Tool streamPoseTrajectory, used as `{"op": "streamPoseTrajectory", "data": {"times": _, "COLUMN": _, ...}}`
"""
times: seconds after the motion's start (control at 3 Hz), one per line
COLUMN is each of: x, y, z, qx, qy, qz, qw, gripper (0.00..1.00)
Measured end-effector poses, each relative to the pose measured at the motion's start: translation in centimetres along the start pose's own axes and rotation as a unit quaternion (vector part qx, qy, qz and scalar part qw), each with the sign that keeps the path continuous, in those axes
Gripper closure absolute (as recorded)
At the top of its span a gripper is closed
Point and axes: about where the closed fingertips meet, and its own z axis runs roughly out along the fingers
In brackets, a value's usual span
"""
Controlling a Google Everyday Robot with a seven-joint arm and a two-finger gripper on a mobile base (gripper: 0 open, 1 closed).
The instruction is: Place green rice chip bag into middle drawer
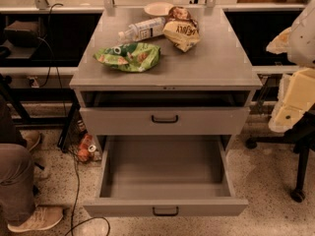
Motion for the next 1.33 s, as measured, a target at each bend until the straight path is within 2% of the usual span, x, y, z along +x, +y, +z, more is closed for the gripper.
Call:
{"op": "streamPoseTrajectory", "data": {"times": 0.33, "x": 0.0, "y": 0.0, "z": 0.0, "qx": 0.0, "qy": 0.0, "qz": 0.0, "qw": 1.0, "gripper": 0.0}}
{"op": "streamPoseTrajectory", "data": {"times": 0.67, "x": -4.8, "y": -3.8, "z": 4.7, "qx": 0.016, "qy": -0.044, "qz": 0.002, "qw": 0.9989, "gripper": 0.0}}
{"op": "streamPoseTrajectory", "data": {"times": 1.0, "x": -9.9, "y": -7.9, "z": 8.7, "qx": 0.046, "qy": -0.092, "qz": 0.019, "qw": 0.9945, "gripper": 0.0}}
{"op": "streamPoseTrajectory", "data": {"times": 1.33, "x": -10.9, "y": -8.5, "z": 9.0, "qx": 0.049, "qy": -0.089, "qz": 0.012, "qw": 0.9947, "gripper": 0.0}}
